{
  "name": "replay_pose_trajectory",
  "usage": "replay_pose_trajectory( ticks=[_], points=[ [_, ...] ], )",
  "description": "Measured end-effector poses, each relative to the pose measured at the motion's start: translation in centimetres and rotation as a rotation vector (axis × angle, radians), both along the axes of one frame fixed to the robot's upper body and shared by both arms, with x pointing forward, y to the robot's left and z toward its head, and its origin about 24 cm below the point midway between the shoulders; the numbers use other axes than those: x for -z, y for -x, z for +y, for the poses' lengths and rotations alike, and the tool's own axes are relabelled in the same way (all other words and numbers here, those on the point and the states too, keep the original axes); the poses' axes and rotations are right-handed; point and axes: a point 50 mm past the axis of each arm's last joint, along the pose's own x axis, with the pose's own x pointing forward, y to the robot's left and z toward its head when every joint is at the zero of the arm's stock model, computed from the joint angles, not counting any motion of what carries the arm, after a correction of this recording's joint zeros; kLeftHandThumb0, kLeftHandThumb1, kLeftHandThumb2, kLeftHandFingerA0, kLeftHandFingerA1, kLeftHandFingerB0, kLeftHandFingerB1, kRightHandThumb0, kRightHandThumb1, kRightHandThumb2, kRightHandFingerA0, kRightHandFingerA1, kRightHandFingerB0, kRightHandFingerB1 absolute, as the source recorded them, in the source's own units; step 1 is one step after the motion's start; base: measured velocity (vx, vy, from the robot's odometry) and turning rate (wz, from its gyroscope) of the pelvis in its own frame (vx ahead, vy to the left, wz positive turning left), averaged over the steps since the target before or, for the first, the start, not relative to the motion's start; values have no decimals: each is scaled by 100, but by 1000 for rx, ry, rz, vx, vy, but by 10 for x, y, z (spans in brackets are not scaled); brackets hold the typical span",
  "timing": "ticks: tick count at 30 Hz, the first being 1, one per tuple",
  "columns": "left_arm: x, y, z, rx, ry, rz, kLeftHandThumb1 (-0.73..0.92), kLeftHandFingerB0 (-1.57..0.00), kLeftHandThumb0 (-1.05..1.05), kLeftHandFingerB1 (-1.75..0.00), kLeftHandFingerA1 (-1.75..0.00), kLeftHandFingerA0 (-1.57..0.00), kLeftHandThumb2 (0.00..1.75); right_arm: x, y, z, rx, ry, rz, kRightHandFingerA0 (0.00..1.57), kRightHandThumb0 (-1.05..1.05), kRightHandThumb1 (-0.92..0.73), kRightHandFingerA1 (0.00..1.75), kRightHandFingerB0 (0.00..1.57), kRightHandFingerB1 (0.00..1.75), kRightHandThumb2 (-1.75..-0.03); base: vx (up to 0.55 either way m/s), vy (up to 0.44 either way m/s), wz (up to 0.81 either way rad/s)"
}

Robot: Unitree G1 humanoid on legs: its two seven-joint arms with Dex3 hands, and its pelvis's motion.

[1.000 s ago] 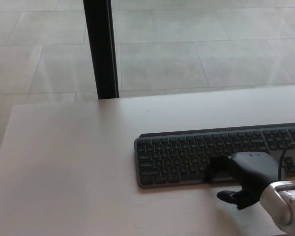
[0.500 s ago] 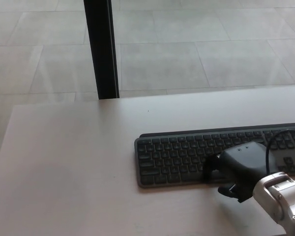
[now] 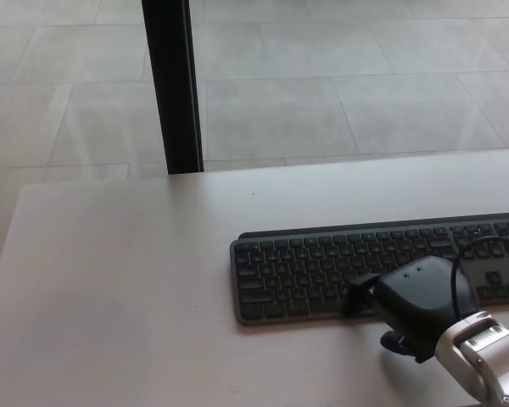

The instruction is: The robot uses its right fingers to click on the space key of the black keyboard placed on the center of the white desk.

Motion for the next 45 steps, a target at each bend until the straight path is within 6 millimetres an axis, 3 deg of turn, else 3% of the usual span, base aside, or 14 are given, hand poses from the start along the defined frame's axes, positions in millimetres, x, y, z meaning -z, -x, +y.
replay_pose_trajectory(
  ticks=[2, 9, 18, 22, 32, 34, 36, 38, 40, 43, 45],
  points=[
    [0, 0, 0, -3, 2, -3, 60, -72, -48, -65, -92, -83, 58, 2, 4, 2, -12, -9, 3, 85, -49, -63, 147, 63, 47, -62, 0, 0, 0],
    [0, 0, 0, -1, 3, -2, 59, -71, -50, -62, -76, -80, 58, 4, 15, 3, -35, -33, 9, 85, -47, -64, 143, 62, 46, -61, 0, 0, 0],
    [-1, -4, -1, 7, 3, -8, 60, -73, -50, -65, -82, -81, 57, 9, 19, -2, -37, -20, 14, 87, -49, -61, 136, 65, 46, -60, 0, 0, 0],
    [-1, -4, -1, 7, 3, -8, 60, -69, -50, -62, -79, -78, 58, 10, 18, -4, -33, -22, 13, 83, -44, -64, 147, 60, 46, -62, 0, 0, 0],
    [0, -1, 0, -5, 8, -12, 60, -72, -51, -63, -79, -80, 58, 5, 9, -15, 20, -31, -1, 85, -49, -61, 153, 61, 47, -63, 0, 0, 0],
    [1, 0, -1, -4, 8, -7, 59, -74, -52, -62, -79, -83, 57, 2, 6, -18, 38, -37, -1, 88, -50, -60, 147, 63, 47, -61, 0, 0, 0],
    [1, 1, -1, -2, 7, 1, 60, -72, -52, -63, -80, -82, 57, -3, 4, -18, 57, -68, 1, 92, -51, -63, 112, 63, 44, -59, 0, 0, 0],
    [2, 1, -1, 0, 8, 4, 60, -69, -50, -62, -81, -81, 58, -11, 1, -17, 71, -110, 3, 95, -50, -64, 91, 61, 42, -60, 0, 0, 0],
    [2, 1, -1, 0, 8, 4, 60, -70, -49, -63, -81, -82, 57, -20, 0, -14, 79, -152, 1, 98, -50, -64, 81, 62, 42, -60, 0, 0, 0],
    [2, 1, -1, -1, 8, 3, 59, -71, -51, -63, -80, -82, 57, -36, -2, -12, 86, -222, -7, 99, -49, -63, 85, 63, 43, -59, 0, 0, 0],
    [2, 1, -1, 0, 8, 4, 61, -71, -52, -63, -86, -83, 58, -48, -3, -12, 92, -269, -15, 92, -43, -63, 82, 64, 46, -59, 0, 0, 0]
  ],
)
